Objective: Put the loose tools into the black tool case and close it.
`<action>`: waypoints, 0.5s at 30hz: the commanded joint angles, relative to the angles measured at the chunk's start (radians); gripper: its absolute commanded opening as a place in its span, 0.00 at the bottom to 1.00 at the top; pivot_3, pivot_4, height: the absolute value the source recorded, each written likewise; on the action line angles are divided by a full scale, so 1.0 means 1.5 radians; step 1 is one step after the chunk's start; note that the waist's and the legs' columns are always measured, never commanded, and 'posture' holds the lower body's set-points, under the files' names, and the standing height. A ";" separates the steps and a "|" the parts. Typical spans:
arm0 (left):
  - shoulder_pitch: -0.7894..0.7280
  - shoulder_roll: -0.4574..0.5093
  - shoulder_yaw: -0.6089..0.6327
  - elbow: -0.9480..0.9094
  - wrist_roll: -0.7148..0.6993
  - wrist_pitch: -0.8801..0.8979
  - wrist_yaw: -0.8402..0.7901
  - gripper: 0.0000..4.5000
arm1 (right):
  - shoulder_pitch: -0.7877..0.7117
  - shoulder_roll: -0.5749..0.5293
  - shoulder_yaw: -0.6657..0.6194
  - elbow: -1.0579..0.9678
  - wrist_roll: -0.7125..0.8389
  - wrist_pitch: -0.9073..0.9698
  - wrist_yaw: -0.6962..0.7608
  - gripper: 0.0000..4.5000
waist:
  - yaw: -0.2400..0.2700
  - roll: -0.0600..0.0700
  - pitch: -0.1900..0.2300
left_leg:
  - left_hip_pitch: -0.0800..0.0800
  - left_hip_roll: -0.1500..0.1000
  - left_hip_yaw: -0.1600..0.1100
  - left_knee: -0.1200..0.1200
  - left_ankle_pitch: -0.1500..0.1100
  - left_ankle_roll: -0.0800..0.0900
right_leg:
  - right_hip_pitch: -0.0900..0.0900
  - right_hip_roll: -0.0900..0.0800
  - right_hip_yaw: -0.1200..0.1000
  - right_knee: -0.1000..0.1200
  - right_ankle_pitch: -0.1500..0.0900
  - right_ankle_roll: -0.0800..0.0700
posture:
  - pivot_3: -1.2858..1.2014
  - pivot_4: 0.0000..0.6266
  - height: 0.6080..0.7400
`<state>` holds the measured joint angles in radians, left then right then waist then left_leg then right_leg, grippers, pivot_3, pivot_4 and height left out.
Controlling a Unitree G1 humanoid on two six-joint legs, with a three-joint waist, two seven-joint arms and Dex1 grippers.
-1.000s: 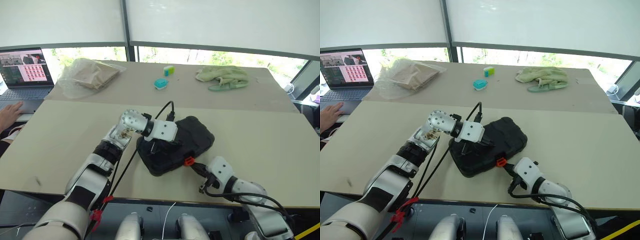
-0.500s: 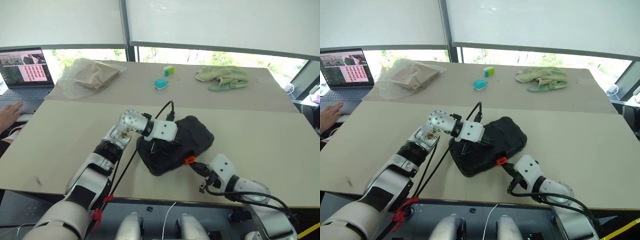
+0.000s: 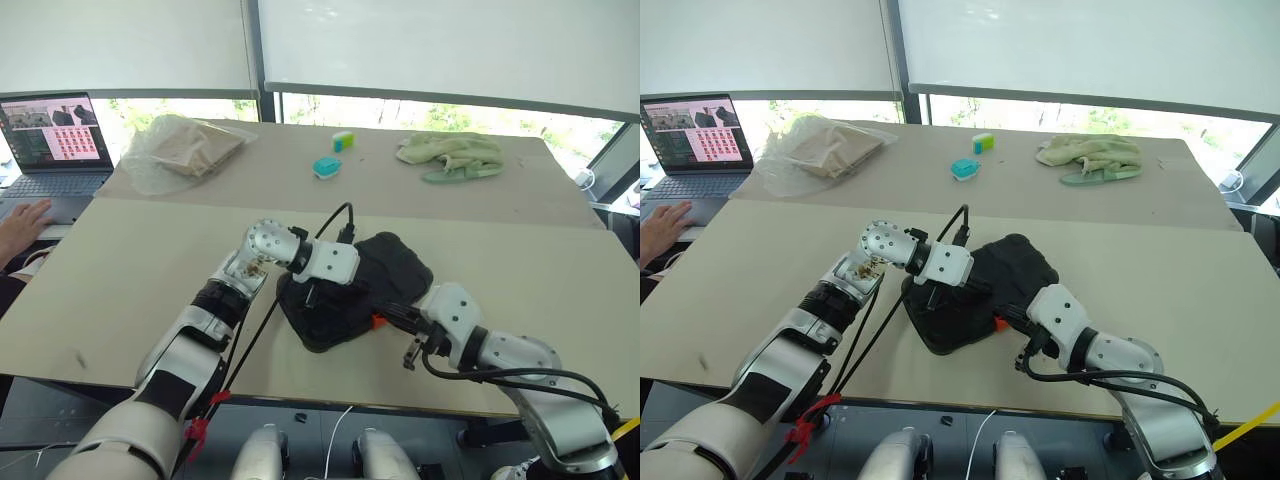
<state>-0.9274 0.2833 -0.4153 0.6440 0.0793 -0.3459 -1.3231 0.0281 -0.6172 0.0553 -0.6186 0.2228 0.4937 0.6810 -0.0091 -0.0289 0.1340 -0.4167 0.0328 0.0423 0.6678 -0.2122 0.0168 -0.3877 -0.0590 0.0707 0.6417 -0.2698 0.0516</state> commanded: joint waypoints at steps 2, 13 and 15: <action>0.030 0.065 0.040 -0.037 -0.053 0.171 -0.060 0.06 | 0.039 -0.080 -0.158 -0.070 0.158 0.099 0.088 0.06 | -0.002 0.000 0.000 | 0.000 0.000 0.000 0.000 0.000 0.000 | 0.000 0.000 0.000 0.000 0.000 0.000 | 0.52 0.24 1.00; 0.176 0.544 0.194 -0.349 -0.383 0.558 -0.194 0.82 | 0.068 -0.382 -0.569 0.155 0.453 0.294 0.443 0.83 | -0.018 -0.004 0.013 | 0.000 0.003 -0.006 -0.008 0.000 0.000 | -0.004 0.002 -0.003 0.000 0.000 -0.008 | 0.52 0.24 1.00; 0.200 0.584 0.239 -0.372 -0.417 0.602 -0.194 0.89 | 0.049 -0.398 -0.558 0.195 0.445 0.277 0.461 0.99 | -0.012 -0.004 0.015 | -0.002 0.001 -0.005 -0.008 0.000 0.000 | -0.005 -0.001 -0.003 0.000 -0.001 -0.007 | 0.52 0.24 1.00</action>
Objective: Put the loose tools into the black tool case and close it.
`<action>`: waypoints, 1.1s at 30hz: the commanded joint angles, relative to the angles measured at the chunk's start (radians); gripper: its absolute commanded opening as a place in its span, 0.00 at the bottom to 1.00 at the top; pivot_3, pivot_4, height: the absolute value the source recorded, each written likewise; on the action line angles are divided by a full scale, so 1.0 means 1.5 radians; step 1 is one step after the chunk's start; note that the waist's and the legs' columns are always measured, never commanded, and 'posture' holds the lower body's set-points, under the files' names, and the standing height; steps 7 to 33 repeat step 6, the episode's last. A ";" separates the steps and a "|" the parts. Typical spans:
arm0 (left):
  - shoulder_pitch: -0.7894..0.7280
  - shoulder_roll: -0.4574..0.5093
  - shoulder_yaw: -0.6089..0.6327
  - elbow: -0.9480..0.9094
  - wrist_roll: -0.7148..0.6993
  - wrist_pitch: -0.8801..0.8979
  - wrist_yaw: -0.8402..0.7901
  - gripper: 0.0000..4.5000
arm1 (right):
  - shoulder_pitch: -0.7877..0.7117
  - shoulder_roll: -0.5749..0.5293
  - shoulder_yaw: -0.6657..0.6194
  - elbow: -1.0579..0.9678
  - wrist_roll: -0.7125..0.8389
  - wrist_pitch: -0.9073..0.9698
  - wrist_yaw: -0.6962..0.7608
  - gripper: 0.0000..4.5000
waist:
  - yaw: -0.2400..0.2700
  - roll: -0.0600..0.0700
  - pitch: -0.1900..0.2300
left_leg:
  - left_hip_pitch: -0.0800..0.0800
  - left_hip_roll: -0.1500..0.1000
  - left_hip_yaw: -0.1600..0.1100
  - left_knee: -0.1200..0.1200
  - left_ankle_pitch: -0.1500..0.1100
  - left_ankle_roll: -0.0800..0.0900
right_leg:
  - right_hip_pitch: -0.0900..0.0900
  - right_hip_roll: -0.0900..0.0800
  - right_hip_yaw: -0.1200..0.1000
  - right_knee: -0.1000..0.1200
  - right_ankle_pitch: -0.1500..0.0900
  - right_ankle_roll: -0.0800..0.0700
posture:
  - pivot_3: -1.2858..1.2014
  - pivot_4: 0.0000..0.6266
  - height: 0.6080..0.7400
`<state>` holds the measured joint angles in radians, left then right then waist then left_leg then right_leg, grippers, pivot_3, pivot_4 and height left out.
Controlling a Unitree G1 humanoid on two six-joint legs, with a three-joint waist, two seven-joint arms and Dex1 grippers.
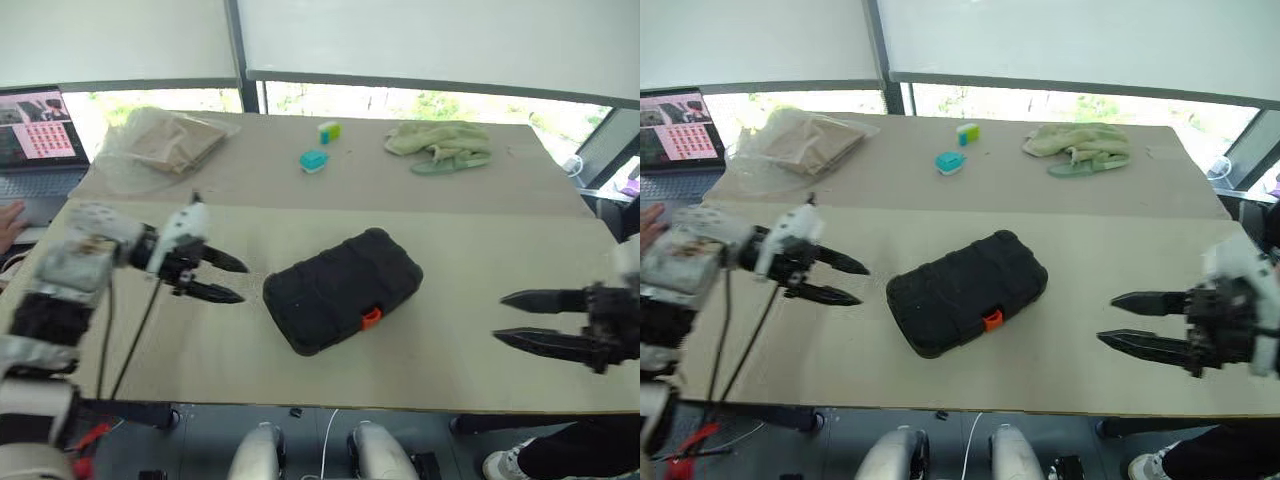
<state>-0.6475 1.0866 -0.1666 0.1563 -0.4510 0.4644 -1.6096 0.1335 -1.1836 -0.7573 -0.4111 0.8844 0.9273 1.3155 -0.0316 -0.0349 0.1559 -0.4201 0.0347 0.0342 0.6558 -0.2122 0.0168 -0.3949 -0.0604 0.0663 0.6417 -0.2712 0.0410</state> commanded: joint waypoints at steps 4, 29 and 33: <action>0.046 0.050 0.131 -0.076 -0.094 0.117 0.025 0.89 | -0.043 -0.023 0.020 0.087 -0.015 -0.043 0.045 0.99 | 0.020 0.000 0.001 | -0.003 -0.001 0.000 0.002 0.000 0.000 | -0.002 -0.002 0.000 -0.001 -0.001 0.003 | 0.52 0.24 1.00; 0.069 0.038 0.150 -0.091 -0.095 0.111 0.042 0.89 | -0.052 -0.018 0.040 0.094 -0.024 -0.056 0.041 0.99 | 0.021 0.000 0.001 | -0.004 -0.002 0.001 0.002 0.000 0.000 | -0.002 -0.002 0.000 -0.001 -0.001 0.005 | 0.52 0.24 1.00; 0.069 0.038 0.150 -0.091 -0.095 0.111 0.042 0.89 | -0.052 -0.018 0.040 0.094 -0.024 -0.056 0.041 0.99 | 0.021 0.000 0.001 | -0.004 -0.002 0.001 0.002 0.000 0.000 | -0.002 -0.002 0.000 -0.001 -0.001 0.005 | 0.52 0.24 1.00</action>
